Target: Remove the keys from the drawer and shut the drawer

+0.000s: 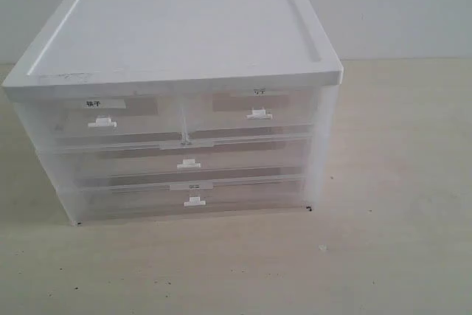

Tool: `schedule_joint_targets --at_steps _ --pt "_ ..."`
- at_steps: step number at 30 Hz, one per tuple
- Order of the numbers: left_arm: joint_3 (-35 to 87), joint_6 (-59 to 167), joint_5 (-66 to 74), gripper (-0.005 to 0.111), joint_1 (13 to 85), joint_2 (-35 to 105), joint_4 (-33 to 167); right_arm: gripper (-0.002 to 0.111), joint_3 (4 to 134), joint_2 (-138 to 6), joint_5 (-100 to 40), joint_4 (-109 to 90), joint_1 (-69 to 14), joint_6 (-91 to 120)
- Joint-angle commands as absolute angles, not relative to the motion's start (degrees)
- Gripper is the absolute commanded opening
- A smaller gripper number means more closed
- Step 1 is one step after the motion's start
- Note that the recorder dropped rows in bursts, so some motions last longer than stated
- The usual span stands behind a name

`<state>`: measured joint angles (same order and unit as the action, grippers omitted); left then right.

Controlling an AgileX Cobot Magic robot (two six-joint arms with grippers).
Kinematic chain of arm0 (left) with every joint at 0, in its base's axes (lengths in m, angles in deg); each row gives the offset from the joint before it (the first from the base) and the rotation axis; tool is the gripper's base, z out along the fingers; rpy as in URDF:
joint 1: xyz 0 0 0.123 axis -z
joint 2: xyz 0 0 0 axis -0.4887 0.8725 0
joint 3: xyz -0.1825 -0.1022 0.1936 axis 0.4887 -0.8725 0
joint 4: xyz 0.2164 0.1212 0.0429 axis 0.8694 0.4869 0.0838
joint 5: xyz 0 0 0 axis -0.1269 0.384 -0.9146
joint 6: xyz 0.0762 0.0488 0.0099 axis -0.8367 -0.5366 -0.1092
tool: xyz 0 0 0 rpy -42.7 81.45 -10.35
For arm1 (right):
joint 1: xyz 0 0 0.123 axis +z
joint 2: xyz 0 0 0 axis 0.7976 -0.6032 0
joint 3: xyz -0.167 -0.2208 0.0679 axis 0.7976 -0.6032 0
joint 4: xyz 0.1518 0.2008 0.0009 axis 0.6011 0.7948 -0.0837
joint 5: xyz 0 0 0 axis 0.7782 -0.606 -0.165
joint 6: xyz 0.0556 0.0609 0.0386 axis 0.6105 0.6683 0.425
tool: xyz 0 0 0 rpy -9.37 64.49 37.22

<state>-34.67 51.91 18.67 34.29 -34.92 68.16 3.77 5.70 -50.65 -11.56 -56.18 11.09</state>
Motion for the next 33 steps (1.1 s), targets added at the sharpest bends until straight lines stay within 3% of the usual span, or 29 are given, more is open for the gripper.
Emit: schedule_joint_targets --at_steps 1,10,15,33 --pt "-34.81 51.26 14.72 0.005 34.39 -35.00 69.07 0.000 3.81 5.99 -48.19 -11.74 -56.42 9.64" --pt "-34.81 52.91 4.13 0.005 34.39 -35.00 67.43 0.000 3.81 5.99 -29.11 -11.62 -56.42 9.91" --pt "-34.81 56.85 -9.41 0.005 34.39 -35.00 67.54 0.000 3.81 5.99 -18.24 -11.62 -56.42 10.09" --pt "-34.81 73.60 -34.37 0.005 34.39 -34.72 67.54 0.000 3.81 5.99 9.34 -11.62 -56.42 23.31"
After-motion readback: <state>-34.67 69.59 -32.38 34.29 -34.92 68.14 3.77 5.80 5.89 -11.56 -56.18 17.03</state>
